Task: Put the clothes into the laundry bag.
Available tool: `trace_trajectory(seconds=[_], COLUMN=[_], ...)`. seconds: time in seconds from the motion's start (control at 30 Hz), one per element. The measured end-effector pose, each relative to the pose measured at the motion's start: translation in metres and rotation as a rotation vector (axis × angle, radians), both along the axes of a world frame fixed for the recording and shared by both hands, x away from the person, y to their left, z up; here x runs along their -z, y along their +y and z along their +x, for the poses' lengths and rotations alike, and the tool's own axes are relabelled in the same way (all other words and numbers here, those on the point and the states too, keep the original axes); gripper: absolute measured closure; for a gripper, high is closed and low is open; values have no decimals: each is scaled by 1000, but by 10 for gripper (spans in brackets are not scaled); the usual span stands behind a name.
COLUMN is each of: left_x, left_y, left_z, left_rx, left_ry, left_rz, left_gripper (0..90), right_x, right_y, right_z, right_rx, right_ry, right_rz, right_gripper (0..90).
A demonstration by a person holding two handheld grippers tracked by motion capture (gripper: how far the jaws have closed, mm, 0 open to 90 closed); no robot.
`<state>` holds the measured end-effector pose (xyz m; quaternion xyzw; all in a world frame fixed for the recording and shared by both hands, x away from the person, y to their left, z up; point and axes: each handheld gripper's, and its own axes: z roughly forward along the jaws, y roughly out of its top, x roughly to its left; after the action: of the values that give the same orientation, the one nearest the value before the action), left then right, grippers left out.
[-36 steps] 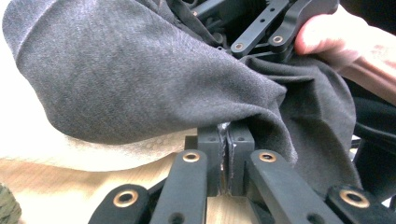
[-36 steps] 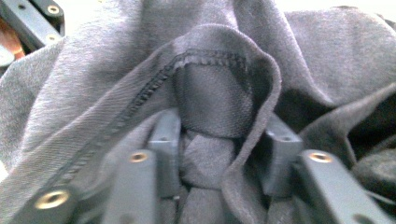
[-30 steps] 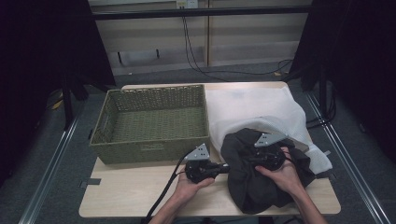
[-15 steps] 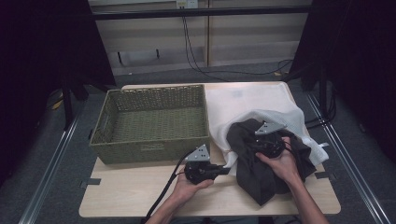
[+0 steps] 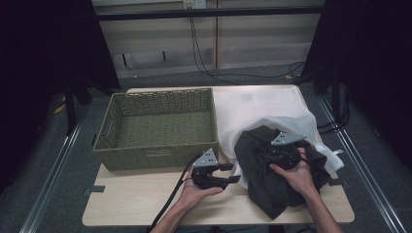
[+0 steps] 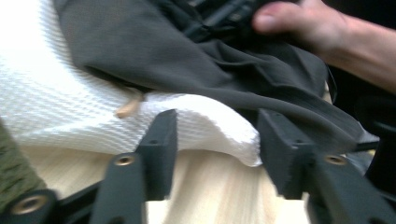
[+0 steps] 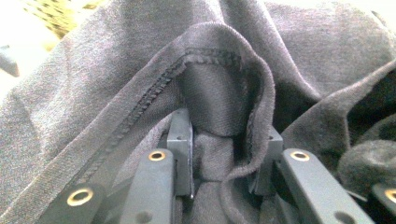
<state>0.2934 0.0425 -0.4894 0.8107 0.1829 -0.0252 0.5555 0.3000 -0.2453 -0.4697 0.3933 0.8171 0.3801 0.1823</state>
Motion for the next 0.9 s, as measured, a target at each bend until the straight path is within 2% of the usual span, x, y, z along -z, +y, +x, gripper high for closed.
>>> trace_trajectory(seconds=[0.1,0.2,0.23,0.3,0.37,0.4,0.47,0.6,0.67,0.73,0.8,0.9], left_x=[4,5,6,7,8,10,11,11,9,8,8,10], left_y=[-6,-13,-14,-16,-15,-15,-14,-14,-12,-9,-7,-4], left_z=[3,3,3,5,6,6,6,5,4,3,3,3], left_rx=[11,5,8,14,28,21,17,23,28,41,38,39], left_ry=[6,2,9,13,2,13,34,33,28,21,23,26], left_rz=[8,39,34,59,82,77,67,63,64,66,70,62], left_gripper=[367,345,373,496,667,765,827,842,843,843,843,841], right_x=[0,-2,-3,-8,-14,-20,-33,-64,-78,-89,-93,-92], right_y=[-2,-3,-2,-4,-6,-8,-13,-28,-36,-44,-49,-57], right_z=[-5,-7,-9,-11,-13,-15,-19,-23,-20,-10,1,19], right_rx=[-8,-11,-10,-9,-16,-20,-31,-22,8,35,57,97], right_ry=[0,4,2,-1,-11,-12,-26,-88,-126,-133,-134,-121], right_rz=[8,22,33,62,75,95,133,181,179,169,167,137], right_gripper=[667,619,594,560,551,550,587,649,689,740,785,818])
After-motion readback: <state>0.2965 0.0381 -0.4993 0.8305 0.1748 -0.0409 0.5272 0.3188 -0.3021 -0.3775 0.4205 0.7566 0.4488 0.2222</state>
